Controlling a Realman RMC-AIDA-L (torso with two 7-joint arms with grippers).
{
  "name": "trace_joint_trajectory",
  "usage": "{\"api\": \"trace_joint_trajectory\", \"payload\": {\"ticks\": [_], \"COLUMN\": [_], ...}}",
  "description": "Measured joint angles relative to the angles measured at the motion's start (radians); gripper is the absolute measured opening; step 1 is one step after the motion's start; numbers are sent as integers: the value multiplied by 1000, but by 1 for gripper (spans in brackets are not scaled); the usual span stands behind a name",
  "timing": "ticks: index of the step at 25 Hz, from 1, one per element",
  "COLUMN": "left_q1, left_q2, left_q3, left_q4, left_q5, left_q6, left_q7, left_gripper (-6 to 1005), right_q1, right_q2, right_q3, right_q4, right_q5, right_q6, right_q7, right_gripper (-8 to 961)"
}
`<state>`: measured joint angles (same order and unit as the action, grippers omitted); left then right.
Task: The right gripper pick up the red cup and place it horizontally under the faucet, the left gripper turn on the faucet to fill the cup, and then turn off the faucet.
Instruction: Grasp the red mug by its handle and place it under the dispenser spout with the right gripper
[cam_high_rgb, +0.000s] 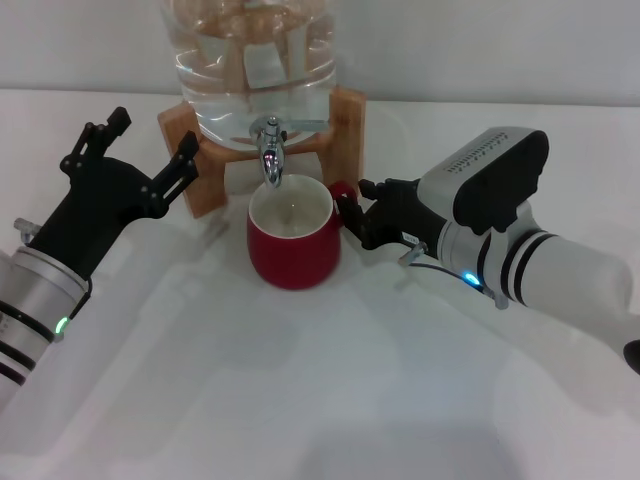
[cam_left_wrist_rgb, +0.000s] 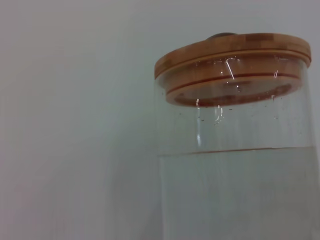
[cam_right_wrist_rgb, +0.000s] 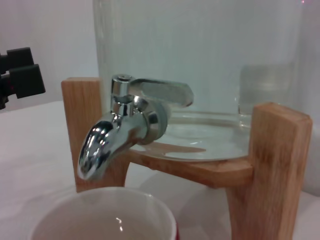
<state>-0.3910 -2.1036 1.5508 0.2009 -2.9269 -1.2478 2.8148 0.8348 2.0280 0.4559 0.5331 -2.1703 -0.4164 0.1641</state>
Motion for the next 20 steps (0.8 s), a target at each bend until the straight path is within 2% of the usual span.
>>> {"api": "trace_joint_trajectory", "payload": {"ticks": [20], "left_q1": [12], "left_q2": [2], "left_q3": [0], "left_q4": [0], "left_q5": [0], "left_q6": [1], "left_q7": [0], "left_gripper": [874], "right_q1": [-91], "right_q2": [-10], "right_q3": [10], "right_q4": [21], "right_q5": [-54], "right_q6": [-73], "right_q7": [2], "right_gripper": [327]}}
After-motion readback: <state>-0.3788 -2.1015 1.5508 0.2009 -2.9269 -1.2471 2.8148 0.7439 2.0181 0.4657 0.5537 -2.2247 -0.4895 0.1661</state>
